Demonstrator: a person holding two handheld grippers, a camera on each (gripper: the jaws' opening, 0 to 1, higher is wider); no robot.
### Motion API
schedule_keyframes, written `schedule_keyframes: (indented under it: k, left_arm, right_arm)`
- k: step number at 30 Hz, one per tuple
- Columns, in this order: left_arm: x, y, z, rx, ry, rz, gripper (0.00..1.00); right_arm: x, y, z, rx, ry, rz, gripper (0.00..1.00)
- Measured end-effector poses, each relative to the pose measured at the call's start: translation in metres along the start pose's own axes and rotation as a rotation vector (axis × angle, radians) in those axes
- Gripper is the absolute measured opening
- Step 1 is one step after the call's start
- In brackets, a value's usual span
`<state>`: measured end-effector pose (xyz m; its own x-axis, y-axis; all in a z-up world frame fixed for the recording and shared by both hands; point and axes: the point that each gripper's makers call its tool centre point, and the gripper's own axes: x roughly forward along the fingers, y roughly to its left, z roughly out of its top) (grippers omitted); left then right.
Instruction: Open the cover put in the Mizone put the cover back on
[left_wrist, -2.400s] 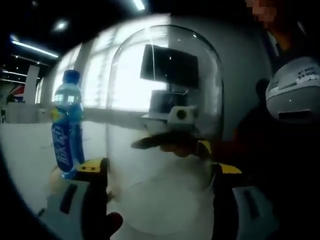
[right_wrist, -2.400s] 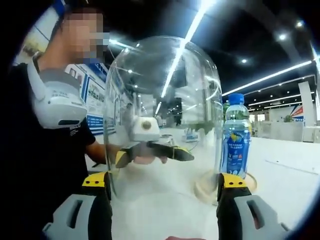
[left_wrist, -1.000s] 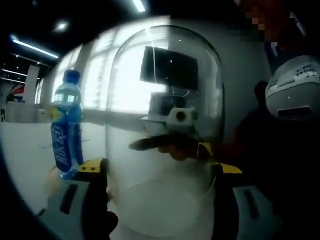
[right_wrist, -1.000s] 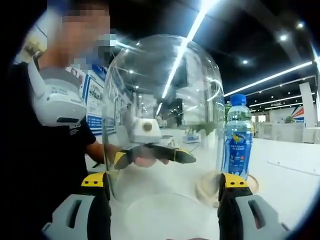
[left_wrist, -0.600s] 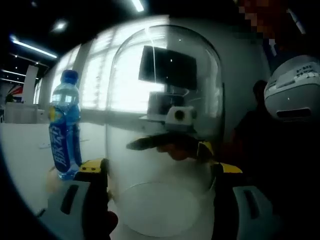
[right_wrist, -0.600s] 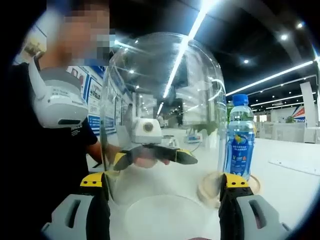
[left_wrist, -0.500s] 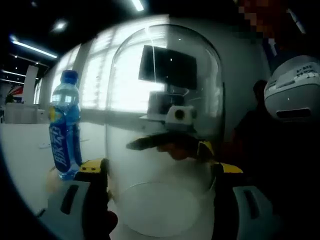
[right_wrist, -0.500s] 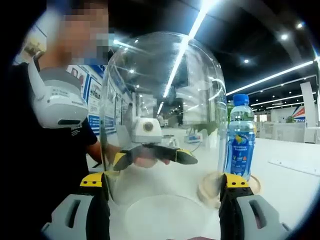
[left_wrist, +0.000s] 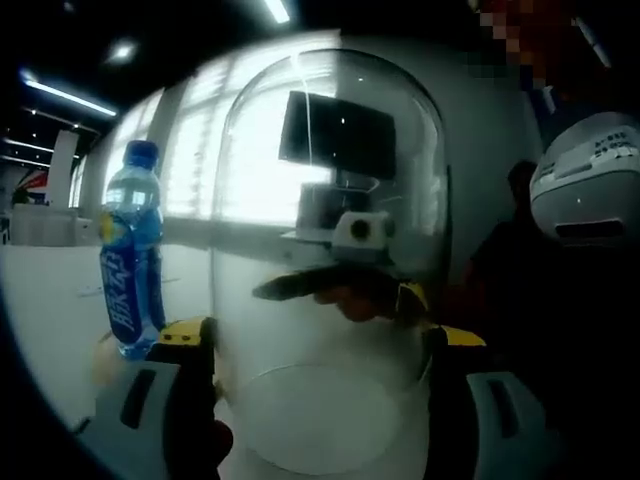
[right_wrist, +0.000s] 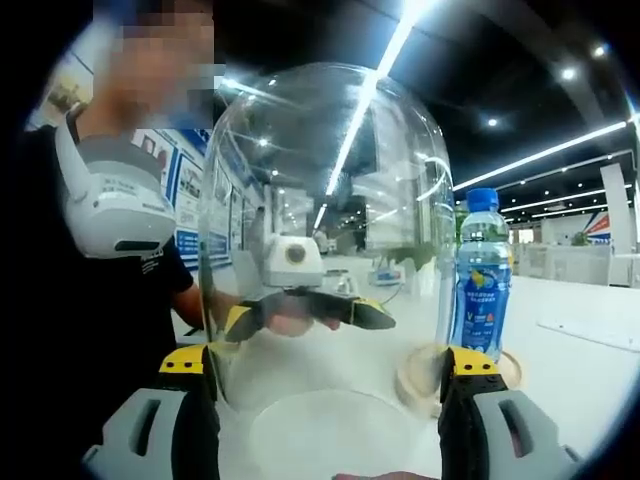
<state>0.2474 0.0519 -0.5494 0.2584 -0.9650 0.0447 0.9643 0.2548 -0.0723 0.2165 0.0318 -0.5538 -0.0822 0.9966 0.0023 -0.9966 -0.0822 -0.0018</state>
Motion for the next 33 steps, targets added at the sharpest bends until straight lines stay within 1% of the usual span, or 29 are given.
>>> schedule_keyframes:
  k: [11,20,23,28,33]
  left_arm:
    - [0.0,-0.001,0.0,0.002,-0.006,0.001,0.76]
    - [0.0,-0.003,0.001,0.002,0.028,0.012,0.76]
    - [0.0,-0.003,0.001,-0.006,0.03,0.017,0.76]
    - [-0.003,-0.002,0.006,-0.042,0.008,0.025,0.75]
    - [-0.008,-0.004,0.014,-0.034,0.006,0.035,0.76]
  right_arm:
    - [0.0,0.0,0.0,0.0,-0.006,0.0,0.86]
    - [0.001,0.002,0.001,0.003,0.001,0.006,0.86]
    - [0.001,0.001,0.002,0.012,-0.004,0.011,0.86]
    - [0.004,0.001,0.007,0.048,-0.015,0.014,0.86]
    - [0.009,0.005,0.016,0.037,-0.013,0.024,0.86]
